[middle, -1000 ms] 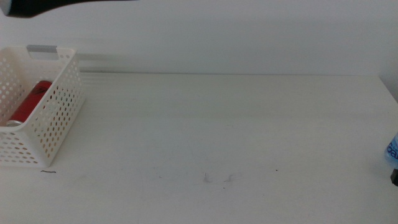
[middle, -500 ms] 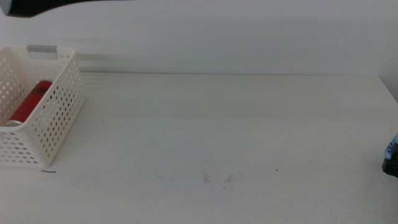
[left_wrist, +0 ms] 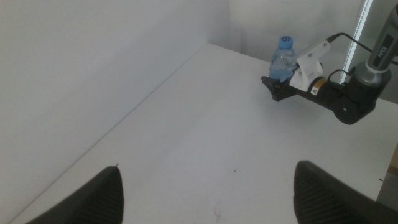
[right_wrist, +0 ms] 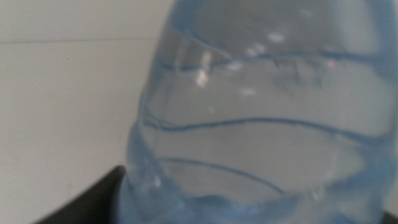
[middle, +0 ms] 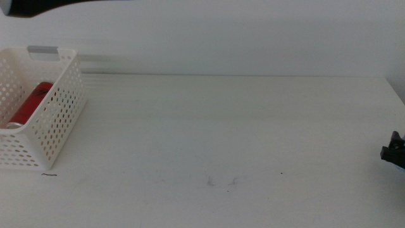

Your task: Use arms to grab the bottles and put them into the dustbin to the left of the table.

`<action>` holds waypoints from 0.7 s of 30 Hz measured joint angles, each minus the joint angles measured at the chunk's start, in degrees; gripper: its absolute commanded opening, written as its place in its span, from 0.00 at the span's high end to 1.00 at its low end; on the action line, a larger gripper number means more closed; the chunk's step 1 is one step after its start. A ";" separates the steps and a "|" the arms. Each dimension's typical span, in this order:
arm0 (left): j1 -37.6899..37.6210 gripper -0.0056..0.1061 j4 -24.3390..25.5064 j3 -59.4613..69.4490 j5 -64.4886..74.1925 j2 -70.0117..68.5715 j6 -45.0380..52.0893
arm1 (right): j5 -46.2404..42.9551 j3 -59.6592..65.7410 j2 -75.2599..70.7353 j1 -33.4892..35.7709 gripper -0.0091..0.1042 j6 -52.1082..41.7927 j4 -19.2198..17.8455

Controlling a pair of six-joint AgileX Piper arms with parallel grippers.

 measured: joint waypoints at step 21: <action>0.00 0.11 0.00 0.00 0.00 0.00 0.00 | 19.37 -38.01 7.57 38.32 0.94 -0.98 -5.94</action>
